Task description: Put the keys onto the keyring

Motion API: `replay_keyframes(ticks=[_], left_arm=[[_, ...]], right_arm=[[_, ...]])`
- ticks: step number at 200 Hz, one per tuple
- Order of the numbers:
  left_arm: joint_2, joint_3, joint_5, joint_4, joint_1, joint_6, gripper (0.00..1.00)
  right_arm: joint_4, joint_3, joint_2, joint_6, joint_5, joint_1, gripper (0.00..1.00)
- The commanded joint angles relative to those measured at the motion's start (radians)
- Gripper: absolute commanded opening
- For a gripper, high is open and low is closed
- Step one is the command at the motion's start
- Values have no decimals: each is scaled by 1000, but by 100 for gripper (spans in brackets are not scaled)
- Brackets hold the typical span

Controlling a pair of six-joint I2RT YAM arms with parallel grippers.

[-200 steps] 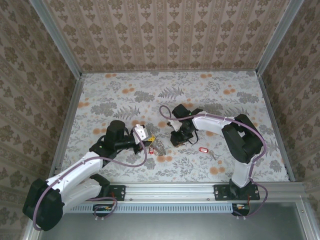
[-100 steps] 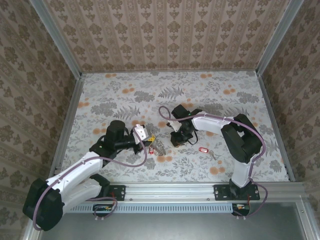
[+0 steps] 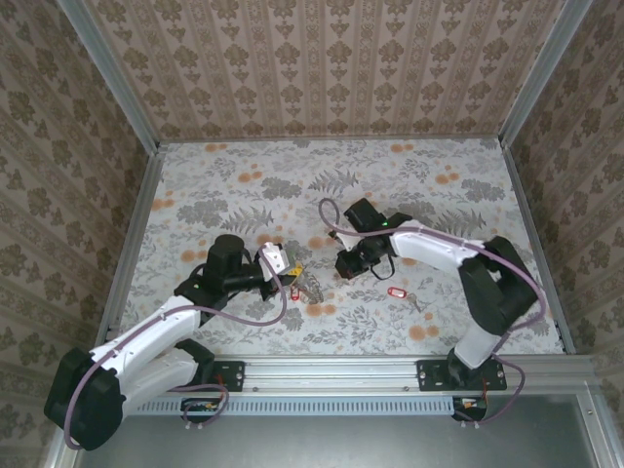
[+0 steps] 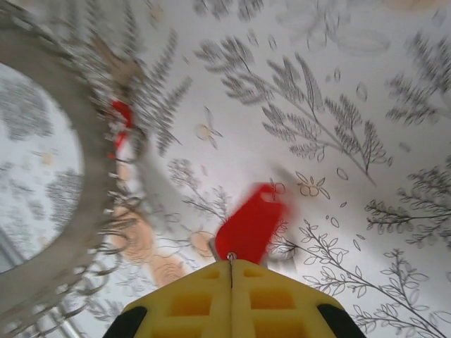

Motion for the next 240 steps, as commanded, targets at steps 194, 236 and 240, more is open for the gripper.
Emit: replay_keyframes(ticks=[194,236,240], left_arm=[[161,122,128,112,-87,-9,0],[177,121,88,152,-102,-32,0],[178,121,85,151,-103,-33,0]], right_arm=[[685,-480,-574,-504,-251,-39,0],[676,-457,-543,-515,-381,-31,0],[674,-454,-541,-516,-389,-31,0]])
